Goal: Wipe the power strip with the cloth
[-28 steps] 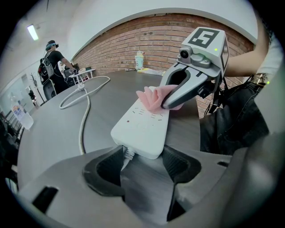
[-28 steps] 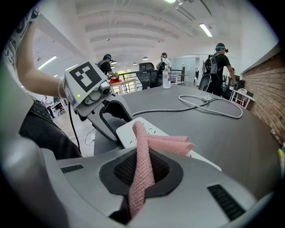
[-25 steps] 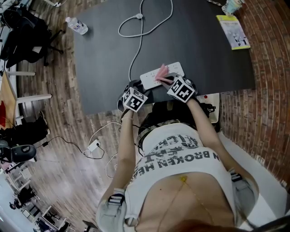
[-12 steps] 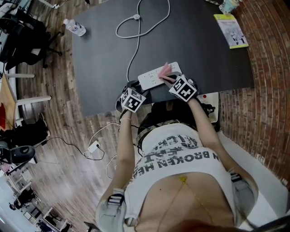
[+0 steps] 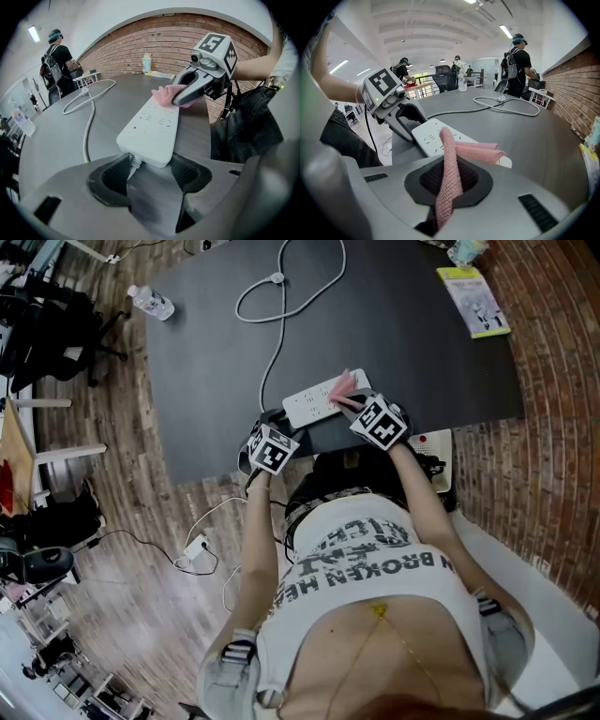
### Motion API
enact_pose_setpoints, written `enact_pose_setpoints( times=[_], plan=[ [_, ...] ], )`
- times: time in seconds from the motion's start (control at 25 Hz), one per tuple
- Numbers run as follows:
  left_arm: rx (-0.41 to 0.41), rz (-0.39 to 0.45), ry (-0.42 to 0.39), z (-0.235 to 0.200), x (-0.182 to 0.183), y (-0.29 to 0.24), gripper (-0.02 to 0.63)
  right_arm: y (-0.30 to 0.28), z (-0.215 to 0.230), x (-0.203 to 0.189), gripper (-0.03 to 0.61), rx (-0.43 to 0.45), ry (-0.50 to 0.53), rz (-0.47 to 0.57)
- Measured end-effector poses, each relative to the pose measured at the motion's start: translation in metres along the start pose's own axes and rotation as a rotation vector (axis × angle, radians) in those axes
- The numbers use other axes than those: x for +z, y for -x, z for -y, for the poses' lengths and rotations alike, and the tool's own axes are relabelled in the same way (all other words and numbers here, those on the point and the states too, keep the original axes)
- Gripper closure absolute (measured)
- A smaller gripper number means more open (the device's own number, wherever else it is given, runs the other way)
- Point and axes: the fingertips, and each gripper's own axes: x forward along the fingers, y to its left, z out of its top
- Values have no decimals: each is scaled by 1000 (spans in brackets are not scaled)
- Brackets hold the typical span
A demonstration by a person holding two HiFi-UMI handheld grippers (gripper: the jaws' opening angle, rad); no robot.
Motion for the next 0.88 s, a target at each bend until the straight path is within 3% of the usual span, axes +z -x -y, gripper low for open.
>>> enact_pose_setpoints(
  times=[0.88],
  plan=[
    [-8,5,-5,1,-1,-1,348,19,31,-22,561,-107,-104,-18]
  ],
)
